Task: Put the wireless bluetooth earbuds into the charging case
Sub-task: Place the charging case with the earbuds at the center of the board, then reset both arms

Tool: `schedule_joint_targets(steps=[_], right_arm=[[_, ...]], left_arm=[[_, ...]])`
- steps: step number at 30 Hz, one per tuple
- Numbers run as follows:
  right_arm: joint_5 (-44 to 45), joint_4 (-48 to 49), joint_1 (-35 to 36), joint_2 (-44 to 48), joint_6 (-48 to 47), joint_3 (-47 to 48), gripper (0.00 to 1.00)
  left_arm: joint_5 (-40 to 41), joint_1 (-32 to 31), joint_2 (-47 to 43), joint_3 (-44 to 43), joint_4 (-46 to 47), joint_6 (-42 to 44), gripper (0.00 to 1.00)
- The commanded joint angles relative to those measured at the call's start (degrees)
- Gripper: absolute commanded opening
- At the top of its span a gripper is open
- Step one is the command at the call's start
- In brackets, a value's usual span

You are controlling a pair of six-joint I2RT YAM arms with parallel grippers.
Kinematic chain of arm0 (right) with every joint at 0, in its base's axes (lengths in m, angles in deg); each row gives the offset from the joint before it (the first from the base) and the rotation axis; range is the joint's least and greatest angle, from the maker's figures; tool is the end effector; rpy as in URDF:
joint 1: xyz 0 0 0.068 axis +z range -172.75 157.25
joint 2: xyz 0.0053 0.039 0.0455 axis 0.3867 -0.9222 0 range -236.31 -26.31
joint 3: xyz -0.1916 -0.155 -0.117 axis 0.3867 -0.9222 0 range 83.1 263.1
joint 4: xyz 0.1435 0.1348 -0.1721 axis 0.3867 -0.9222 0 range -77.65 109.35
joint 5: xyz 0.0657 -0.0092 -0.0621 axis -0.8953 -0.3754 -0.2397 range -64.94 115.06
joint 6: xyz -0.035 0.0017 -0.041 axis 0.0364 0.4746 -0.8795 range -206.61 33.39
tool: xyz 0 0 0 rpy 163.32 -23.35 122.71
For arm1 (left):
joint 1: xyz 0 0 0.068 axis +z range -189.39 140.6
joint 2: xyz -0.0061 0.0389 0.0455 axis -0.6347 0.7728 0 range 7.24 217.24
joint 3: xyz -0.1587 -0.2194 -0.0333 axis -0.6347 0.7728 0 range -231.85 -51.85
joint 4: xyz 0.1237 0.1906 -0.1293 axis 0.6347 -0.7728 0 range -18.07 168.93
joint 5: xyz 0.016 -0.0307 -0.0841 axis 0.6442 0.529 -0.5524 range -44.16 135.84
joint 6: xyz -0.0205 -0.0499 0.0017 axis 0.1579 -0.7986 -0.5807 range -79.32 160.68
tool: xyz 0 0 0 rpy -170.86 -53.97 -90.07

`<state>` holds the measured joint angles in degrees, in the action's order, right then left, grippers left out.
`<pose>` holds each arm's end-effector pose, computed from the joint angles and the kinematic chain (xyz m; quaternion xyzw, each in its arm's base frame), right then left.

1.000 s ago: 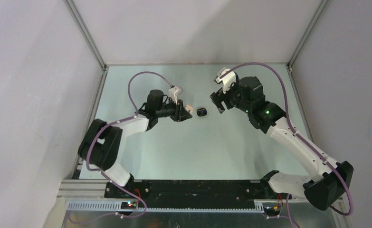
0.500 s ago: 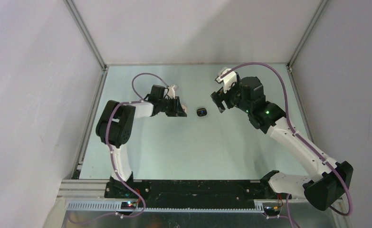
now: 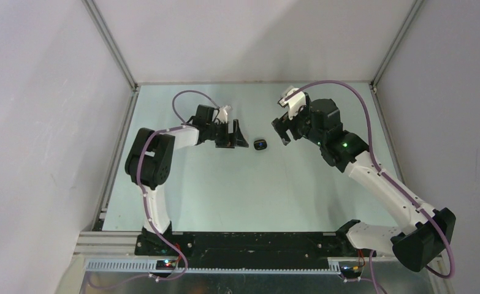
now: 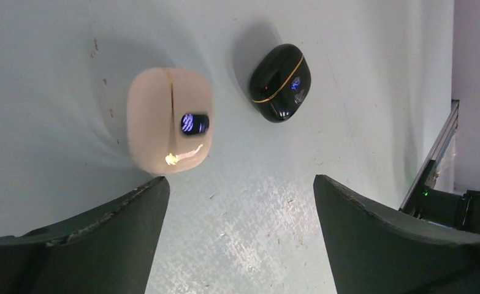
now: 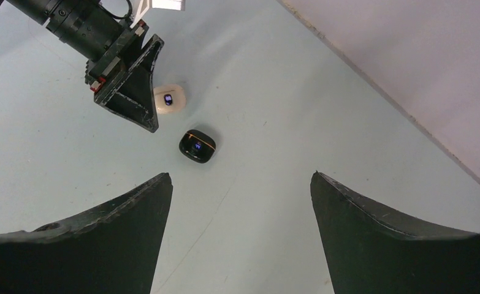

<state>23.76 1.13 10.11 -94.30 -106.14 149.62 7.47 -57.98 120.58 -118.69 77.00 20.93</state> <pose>0.2269 0.1476 0.3751 -0.3667 0.7307 0.0760 0.5708 0.3763 -0.1498 0.1432 0.1077 0.8841 -0.4002 0.2158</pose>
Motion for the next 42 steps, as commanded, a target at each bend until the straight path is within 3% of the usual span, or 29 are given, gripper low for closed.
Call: schedule_joint_targets(steps=[1, 4, 7, 11, 17, 20, 23, 26, 28, 31, 35, 42], right_arm=[[1.2, 2.7, -0.1, 2.1, -0.5, 0.1, 0.9], [4.5, 3.3, -0.7, 3.5, -1.3, 0.2, 0.99], [2.9, 3.0, -3.3, 5.7, -0.6, 0.2, 0.99], [-7.5, -0.2, -12.4, 10.0, 1.4, 1.4, 0.99], [-3.8, -9.2, -14.4, 18.8, 0.6, 0.8, 0.99], [-1.7, -8.2, -14.4, 27.6, 4.0, -4.5, 0.99], [-1.7, -4.4, -13.9, 37.4, 6.4, -9.9, 0.99], [-0.5, -5.9, -13.0, 40.4, 9.7, -11.8, 0.99], [-1.1, -5.4, -13.2, 42.4, 10.2, -13.8, 0.99], [-1.6, -5.0, -13.4, 44.3, 11.1, -17.5, 0.99], [0.0, -2.6, -13.5, 46.1, 11.8, -22.1, 0.99], [3.9, -0.9, -13.5, 45.5, 11.7, -23.0, 0.99]], left_arm=[[1.7, 0.8, -0.6, -0.5, -4.3, 3.1, 0.99], [1.0, 1.7, -2.6, -0.6, -6.5, 7.1, 0.99], [-0.3, 2.5, -6.3, -2.1, -10.7, 12.0, 0.99], [-2.5, 3.4, -12.5, -5.7, -21.8, 21.9, 0.99], [-0.4, 6.4, -30.5, -3.7, -29.4, 29.7, 0.99], [1.7, 9.8, -42.7, -1.5, -29.5, 30.6, 0.99], [8.9, 12.3, -54.5, 3.7, -25.1, 29.6, 0.99], [20.1, 12.7, -70.9, 11.6, -21.7, 32.4, 0.99], [22.6, 13.1, -76.9, 12.3, -24.1, 36.3, 1.0], [25.2, 13.2, -80.5, 11.6, -33.2, 38.2, 0.99], [28.6, 13.4, -91.1, 19.5, -29.3, 35.1, 0.99], [41.7, 15.0, -95.6, 25.0, -24.6, 29.2, 0.99]])
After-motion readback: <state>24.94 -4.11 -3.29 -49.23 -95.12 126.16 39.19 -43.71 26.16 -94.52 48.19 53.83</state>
